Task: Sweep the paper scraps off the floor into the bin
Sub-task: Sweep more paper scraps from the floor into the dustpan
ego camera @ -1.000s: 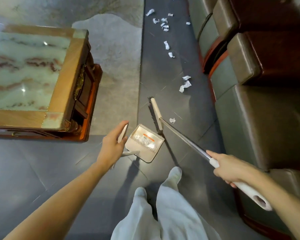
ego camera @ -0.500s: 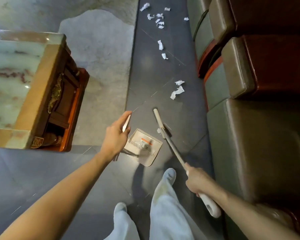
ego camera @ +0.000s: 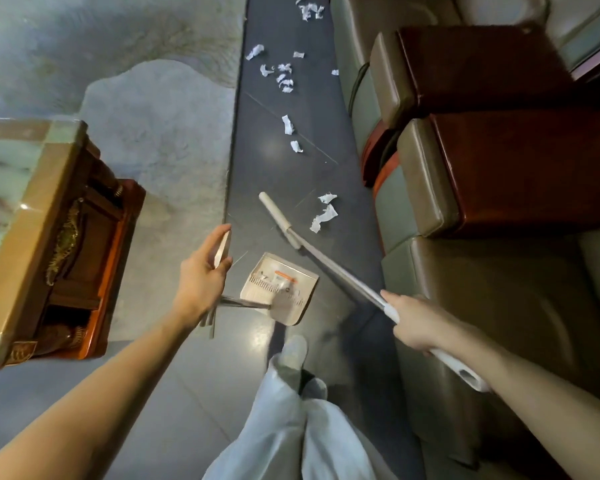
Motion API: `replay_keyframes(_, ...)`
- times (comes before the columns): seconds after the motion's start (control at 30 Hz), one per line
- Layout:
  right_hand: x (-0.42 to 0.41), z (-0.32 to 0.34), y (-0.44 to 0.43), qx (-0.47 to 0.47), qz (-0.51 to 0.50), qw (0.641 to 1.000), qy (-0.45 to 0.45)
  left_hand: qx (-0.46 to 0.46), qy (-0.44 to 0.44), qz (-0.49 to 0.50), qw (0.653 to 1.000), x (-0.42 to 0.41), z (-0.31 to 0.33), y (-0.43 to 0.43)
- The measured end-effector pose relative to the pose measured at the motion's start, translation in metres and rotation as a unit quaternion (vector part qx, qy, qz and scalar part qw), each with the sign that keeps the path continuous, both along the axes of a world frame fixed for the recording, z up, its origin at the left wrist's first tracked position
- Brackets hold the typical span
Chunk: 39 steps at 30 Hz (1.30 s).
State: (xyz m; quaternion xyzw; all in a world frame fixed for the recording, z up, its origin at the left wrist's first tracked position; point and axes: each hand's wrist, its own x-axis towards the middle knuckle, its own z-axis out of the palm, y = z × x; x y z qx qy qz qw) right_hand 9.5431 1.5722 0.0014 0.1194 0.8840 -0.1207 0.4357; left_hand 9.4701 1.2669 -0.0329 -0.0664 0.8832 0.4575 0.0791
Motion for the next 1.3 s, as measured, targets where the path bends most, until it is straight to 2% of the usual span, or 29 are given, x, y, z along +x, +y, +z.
replay_keyframes(0.2, -0.122, -0.033, 0.021, 0.059, -0.024, 0.996, 0.065, 0.015, -0.004, -0.053, 0.998, -0.082, -0.017, 0.034)
replay_keyframes(0.37, -0.207, -0.065, 0.048, 0.112, -0.023, 0.993, 0.037, -0.005, -0.023, -0.079, 0.997, -0.151, -0.031, 0.063)
replay_keyframes(0.5, -0.253, -0.091, 0.066, 0.118, -0.022, 0.993, 0.009, -0.04, -0.033, -0.096, 0.994, -0.212, -0.031, 0.077)
replay_keyframes(0.7, -0.251, -0.07, 0.046, 0.044, 0.026, 0.994, -0.092, -0.016, -0.046, -0.086, 0.995, -0.263, -0.032, 0.103)
replay_keyframes(0.8, -0.251, -0.045, 0.054, -0.016, -0.004, 0.992, -0.124, -0.012, -0.035, -0.103, 0.994, -0.274, -0.032, 0.118)
replay_keyframes(1.07, -0.298, 0.004, 0.097, -0.062, -0.08, 0.992, -0.071, -0.018, -0.016, -0.045, 0.999, -0.318, -0.021, 0.112)
replay_keyframes(1.3, -0.435, -0.02, 0.142, -0.071, -0.103, 0.992, 0.011, -0.027, 0.01, 0.009, 1.0, -0.397, -0.023, 0.138)
